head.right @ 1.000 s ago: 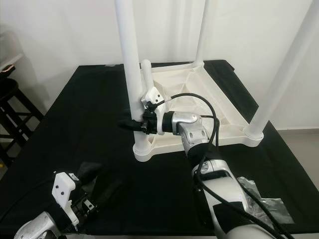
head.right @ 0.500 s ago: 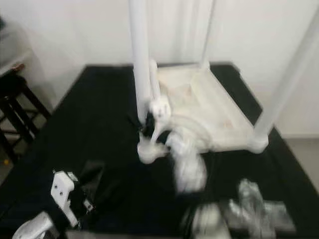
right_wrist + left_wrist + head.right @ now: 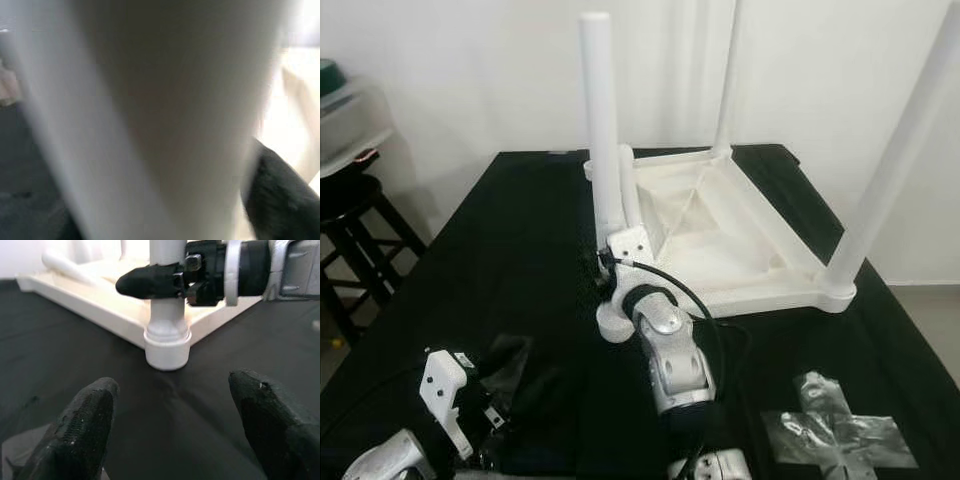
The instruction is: Building children table
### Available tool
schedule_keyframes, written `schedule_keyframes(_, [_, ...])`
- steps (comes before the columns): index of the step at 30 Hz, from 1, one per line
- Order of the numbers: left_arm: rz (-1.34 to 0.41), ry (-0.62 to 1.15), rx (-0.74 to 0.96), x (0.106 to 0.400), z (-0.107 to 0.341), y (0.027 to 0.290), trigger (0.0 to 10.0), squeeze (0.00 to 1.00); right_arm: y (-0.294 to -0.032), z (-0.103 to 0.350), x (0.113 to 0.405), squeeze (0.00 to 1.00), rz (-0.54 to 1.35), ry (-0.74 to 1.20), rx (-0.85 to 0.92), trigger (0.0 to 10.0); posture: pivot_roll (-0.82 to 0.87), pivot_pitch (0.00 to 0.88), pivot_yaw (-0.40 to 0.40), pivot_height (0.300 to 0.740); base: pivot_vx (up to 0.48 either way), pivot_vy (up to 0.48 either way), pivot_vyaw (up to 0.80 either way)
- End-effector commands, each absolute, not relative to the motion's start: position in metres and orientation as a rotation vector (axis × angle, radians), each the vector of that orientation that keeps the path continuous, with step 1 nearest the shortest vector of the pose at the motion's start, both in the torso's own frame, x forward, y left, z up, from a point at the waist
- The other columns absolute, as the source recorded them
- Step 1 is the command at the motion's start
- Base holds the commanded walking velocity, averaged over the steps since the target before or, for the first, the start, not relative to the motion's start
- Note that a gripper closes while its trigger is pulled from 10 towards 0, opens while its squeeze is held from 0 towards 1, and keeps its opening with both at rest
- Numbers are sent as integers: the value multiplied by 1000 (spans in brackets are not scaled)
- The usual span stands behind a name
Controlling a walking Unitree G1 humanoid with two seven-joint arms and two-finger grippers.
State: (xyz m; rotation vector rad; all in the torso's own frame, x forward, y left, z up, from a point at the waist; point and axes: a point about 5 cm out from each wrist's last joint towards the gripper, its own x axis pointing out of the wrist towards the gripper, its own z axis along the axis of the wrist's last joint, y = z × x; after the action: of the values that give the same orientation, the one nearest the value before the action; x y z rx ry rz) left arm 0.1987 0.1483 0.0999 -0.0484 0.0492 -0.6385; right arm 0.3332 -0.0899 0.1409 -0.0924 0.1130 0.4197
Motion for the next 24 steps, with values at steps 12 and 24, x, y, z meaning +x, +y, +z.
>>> schedule_keyframes(12, [-630,56,-46,202,96,148,10000,0,-78,191,359,0,1119,26,-148,10000,-50,18,48,740,0,0,0])
schedule_keyframes(24, [-634,62,-45,199,95,148,10000,0,-82,182,369,0,1233,114,-113,0,-44,20,55,740,0,0,0])
